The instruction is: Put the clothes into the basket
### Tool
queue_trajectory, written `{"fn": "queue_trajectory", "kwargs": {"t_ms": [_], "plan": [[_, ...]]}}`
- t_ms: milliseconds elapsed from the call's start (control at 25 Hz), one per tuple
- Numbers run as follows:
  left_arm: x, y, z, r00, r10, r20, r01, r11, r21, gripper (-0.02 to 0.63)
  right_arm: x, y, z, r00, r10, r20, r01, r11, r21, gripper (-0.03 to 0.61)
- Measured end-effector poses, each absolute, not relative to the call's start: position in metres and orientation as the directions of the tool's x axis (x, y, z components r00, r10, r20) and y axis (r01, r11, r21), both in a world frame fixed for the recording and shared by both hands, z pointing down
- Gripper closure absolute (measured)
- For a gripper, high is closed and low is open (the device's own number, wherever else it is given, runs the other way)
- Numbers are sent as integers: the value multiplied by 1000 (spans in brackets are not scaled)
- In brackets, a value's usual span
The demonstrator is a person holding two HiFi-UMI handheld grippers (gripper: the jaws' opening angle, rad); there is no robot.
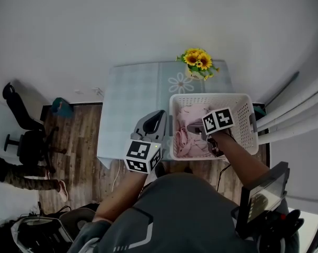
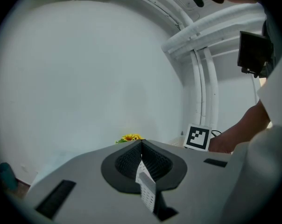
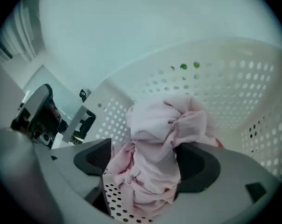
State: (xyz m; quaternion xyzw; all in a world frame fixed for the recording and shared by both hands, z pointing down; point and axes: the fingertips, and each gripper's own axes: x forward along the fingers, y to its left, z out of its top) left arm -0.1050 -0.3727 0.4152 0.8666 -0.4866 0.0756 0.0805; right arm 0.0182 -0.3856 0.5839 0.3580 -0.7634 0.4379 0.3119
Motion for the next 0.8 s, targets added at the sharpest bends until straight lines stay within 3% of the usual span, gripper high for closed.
{"fn": "queue_trajectory", "kwargs": {"t_ms": [480,800], "plan": [[-83,-341,392,503,-841,198,-862,-504,51,606,34,-356,503,-653,-352,670,-708,598,-375,160],[-80,-315,383,508,-836,209,-858,-512,39,606,30,-346,437,-772,-434,464,-612,705,-359,164]]}}
